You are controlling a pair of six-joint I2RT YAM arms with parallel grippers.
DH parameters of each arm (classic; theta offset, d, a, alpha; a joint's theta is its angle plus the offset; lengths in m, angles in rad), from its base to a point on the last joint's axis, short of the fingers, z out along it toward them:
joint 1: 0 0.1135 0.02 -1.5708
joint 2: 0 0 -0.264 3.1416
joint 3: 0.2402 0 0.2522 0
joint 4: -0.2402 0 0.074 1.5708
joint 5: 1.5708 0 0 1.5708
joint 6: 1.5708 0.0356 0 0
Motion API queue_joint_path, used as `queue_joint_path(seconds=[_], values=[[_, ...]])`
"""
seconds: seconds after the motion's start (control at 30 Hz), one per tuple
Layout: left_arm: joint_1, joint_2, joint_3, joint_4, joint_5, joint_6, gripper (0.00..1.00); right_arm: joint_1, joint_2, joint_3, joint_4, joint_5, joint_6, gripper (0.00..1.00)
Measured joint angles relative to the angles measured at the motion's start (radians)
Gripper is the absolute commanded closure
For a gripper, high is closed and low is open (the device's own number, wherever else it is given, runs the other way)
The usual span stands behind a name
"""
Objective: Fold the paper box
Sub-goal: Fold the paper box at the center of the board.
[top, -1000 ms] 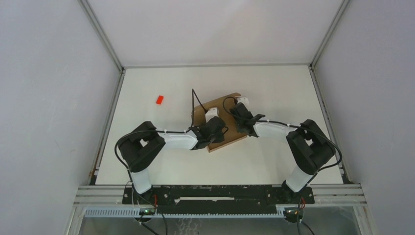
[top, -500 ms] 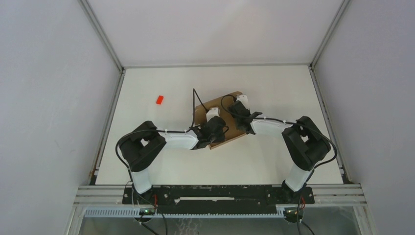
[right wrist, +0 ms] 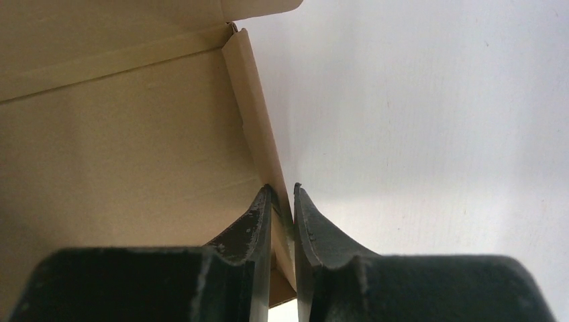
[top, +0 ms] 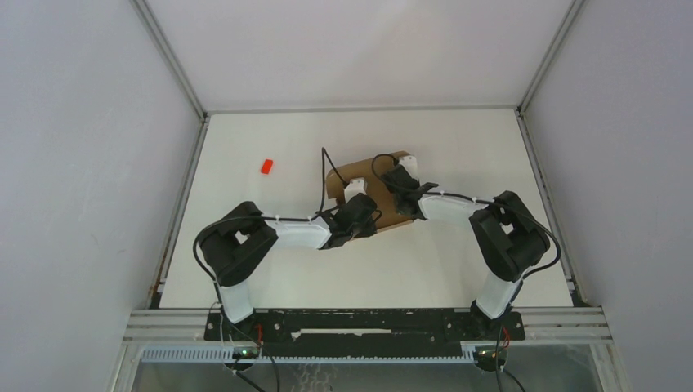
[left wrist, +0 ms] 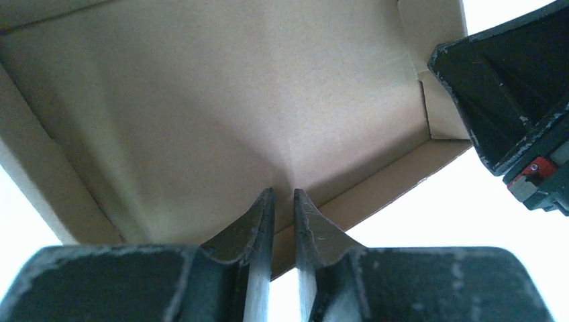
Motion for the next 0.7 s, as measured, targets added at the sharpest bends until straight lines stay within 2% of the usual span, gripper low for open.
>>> queue_joint_path(seconds=[0.1, 0.4, 0.63, 0.7], values=[[0.000, 0.000, 0.000, 0.000, 0.000, 0.000, 0.78, -0.003, 0.001, 0.002, -0.001, -0.005, 0.005, 0.78], [0.001, 0.003, 0.002, 0.005, 0.000, 0.009, 0.78, -0.046, 0.001, 0.010, 0.014, -0.093, -0.002, 0.71], [0.001, 0.014, 0.015, 0.005, 0.003, 0.018, 0.78, -0.059, 0.027, 0.039, 0.021, -0.112, -0.017, 0.75], [0.002, 0.015, 0.016, 0.007, 0.003, 0.020, 0.78, -0.058, 0.041, 0.055, 0.015, -0.103, -0.020, 0.80]])
